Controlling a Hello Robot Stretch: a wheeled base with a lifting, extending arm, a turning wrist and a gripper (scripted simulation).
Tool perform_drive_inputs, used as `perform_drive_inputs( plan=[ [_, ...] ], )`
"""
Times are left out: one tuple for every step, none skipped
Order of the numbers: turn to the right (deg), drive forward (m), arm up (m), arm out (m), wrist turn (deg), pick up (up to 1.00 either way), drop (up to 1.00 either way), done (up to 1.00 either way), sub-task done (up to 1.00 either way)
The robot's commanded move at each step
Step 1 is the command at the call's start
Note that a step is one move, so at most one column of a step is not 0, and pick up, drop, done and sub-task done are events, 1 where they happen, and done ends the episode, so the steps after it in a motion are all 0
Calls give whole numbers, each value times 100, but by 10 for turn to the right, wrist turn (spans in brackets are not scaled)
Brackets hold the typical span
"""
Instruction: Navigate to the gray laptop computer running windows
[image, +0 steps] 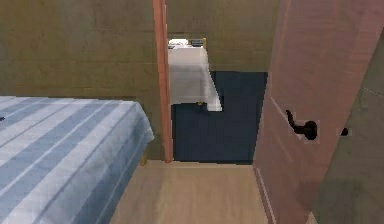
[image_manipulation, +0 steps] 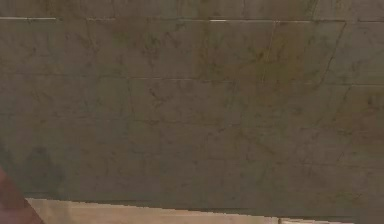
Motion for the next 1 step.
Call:
perform_drive_inputs(
  plan=[
    [0, 100, 0, 0, 0, 0, 0, 0, 0]
  ],
)
